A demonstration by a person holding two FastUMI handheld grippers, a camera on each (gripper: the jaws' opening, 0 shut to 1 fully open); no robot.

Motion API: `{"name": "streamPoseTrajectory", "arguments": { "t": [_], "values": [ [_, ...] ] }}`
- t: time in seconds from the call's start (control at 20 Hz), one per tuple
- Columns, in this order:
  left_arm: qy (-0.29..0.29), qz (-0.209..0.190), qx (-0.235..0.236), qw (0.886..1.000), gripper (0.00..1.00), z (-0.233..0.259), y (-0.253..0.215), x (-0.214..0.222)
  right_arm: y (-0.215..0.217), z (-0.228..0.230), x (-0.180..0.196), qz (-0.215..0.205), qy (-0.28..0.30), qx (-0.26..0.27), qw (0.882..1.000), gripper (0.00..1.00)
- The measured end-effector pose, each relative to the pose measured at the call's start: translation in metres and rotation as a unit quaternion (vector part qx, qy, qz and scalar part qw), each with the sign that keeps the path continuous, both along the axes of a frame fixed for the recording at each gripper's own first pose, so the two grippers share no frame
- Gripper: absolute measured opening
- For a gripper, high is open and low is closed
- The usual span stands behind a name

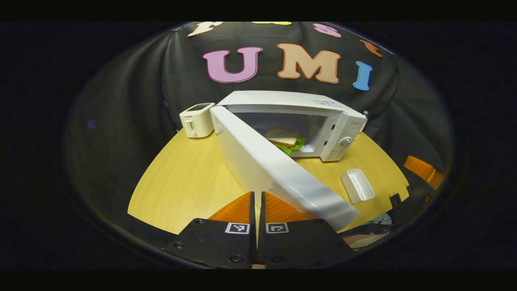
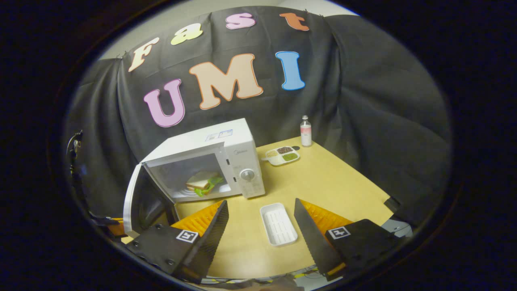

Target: Open the microwave oven with the left hand, put the food in, and close the microwave oven.

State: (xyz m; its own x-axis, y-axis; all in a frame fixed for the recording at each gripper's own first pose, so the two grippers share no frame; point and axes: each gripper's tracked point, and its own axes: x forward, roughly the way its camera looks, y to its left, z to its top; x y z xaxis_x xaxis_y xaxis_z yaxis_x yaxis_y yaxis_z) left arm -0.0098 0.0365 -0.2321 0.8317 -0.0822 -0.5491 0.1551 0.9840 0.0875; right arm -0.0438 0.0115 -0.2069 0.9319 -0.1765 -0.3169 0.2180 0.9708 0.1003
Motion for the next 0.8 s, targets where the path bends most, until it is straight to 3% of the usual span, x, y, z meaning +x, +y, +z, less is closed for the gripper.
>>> {"name": "streamPoseTrajectory", "arguments": {
  "t": [0.1, 0.15, 0.2, 0.35, 0.4, 0.45, 0.8],
  "values": [
    [0.003, -0.012, 0.002, 1.000, 0.02, -0.003, -0.016, 0.006, -0.014, 0.003, -0.003, -0.003, -0.002, -0.007, 1.000, 1.00],
    [0.004, -0.017, 0.003, 1.000, 0.01, -0.004, -0.025, 0.009, -0.020, 0.004, -0.004, -0.004, -0.002, -0.007, 1.000, 0.92],
    [0.004, -0.021, 0.003, 1.000, 0.02, -0.005, -0.033, 0.012, -0.026, 0.005, -0.006, -0.006, -0.002, -0.007, 1.000, 1.00],
    [0.000, -0.039, 0.007, 0.999, 0.01, -0.006, -0.057, 0.017, -0.045, 0.007, -0.009, -0.011, -0.005, -0.001, 1.000, 1.00],
    [-0.001, -0.044, 0.007, 0.999, 0.01, -0.007, -0.065, 0.019, -0.051, 0.009, -0.009, -0.012, -0.009, 0.001, 1.000, 0.92],
    [-0.004, -0.047, 0.006, 0.999, 0.01, -0.006, -0.073, 0.023, -0.058, 0.011, -0.010, -0.015, -0.013, 0.004, 1.000, 1.00],
    [-0.036, -0.059, 0.001, 0.998, 0.01, 0.001, -0.109, 0.048, -0.091, 0.021, -0.008, -0.025, -0.042, 0.005, 0.999, 1.00]
  ]
}}
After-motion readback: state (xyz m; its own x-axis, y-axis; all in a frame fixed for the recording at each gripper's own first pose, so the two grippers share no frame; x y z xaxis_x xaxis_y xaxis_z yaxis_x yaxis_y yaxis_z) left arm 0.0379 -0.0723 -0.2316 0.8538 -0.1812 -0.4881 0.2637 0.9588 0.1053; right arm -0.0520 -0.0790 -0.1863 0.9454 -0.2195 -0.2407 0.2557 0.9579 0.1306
